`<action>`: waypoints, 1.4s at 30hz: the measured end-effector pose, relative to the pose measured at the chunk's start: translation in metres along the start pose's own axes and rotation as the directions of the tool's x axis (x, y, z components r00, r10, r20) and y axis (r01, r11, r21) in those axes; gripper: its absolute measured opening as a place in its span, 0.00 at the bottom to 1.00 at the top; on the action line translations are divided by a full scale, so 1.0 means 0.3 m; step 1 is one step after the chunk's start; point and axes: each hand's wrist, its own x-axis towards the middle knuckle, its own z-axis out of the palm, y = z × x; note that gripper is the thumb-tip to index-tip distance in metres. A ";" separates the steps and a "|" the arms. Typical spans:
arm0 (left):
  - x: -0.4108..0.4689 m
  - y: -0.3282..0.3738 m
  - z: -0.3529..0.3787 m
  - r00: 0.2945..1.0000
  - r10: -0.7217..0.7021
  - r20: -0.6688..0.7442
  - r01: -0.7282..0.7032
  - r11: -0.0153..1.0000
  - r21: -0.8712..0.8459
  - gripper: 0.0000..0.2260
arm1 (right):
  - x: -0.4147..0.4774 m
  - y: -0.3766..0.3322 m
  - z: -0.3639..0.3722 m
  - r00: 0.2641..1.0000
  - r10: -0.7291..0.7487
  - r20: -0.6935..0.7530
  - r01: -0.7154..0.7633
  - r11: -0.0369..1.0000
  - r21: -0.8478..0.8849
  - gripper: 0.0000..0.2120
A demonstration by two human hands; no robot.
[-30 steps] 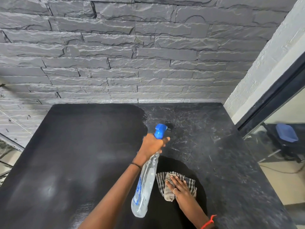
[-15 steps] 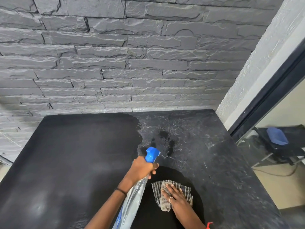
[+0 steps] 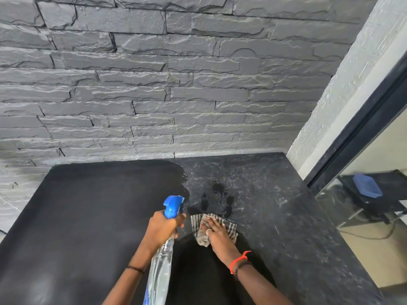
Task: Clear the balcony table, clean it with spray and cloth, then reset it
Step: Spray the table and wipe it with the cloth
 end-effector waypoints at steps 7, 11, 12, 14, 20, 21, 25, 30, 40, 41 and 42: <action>0.058 -0.018 -0.050 1.000 -0.011 -0.028 0.010 1.000 -0.017 0.12 | -0.008 -0.122 0.074 0.990 -0.141 0.006 0.141 0.989 -0.047 0.31; 0.098 -0.024 -0.075 0.999 -0.040 -0.029 0.037 0.996 -0.081 0.12 | -0.120 -0.096 0.075 0.977 -0.208 -0.040 0.193 0.954 -0.228 0.18; 0.108 -0.026 -0.082 0.998 -0.046 -0.031 0.043 0.994 -0.096 0.12 | -0.144 -0.058 0.085 0.978 -0.207 -0.034 0.187 0.935 -0.303 0.21; 0.123 -0.029 -0.098 0.998 -0.056 -0.036 0.052 0.992 -0.113 0.11 | -0.187 0.013 0.094 0.970 -0.239 -0.052 0.205 0.910 -0.360 0.28; 0.152 -0.027 -0.155 0.997 -0.060 -0.056 0.054 0.993 -0.106 0.11 | -0.068 0.088 -0.037 0.999 -0.033 -0.001 0.033 0.994 -0.099 0.30; 0.153 -0.027 -0.162 0.996 -0.063 -0.060 0.056 0.993 -0.105 0.10 | -0.028 0.095 -0.037 0.998 -0.054 -0.019 0.052 0.994 -0.095 0.31; 0.151 -0.037 -0.180 0.993 -0.084 -0.078 0.073 0.987 -0.141 0.09 | 0.122 -0.027 -0.023 0.997 -0.074 -0.012 0.074 0.997 -0.038 0.28; 0.156 -0.049 -0.195 0.988 -0.099 -0.115 0.086 0.990 -0.112 0.10 | 0.115 -0.248 0.077 0.977 -0.206 0.049 0.209 0.976 -0.055 0.24; 0.179 -0.057 -0.211 0.978 -0.137 -0.159 0.119 0.986 -0.119 0.12 | -0.169 0.002 0.061 0.937 -0.344 -0.063 0.319 0.914 -0.252 0.12; 0.179 -0.059 -0.214 0.977 -0.139 -0.161 0.121 0.986 -0.119 0.12 | -0.150 0.040 0.026 0.958 -0.283 -0.047 0.269 0.944 -0.190 0.16; 0.178 -0.064 -0.220 0.975 -0.143 -0.169 0.123 0.985 -0.124 0.12 | -0.111 0.072 0.004 0.972 -0.236 -0.011 0.231 0.961 -0.154 0.26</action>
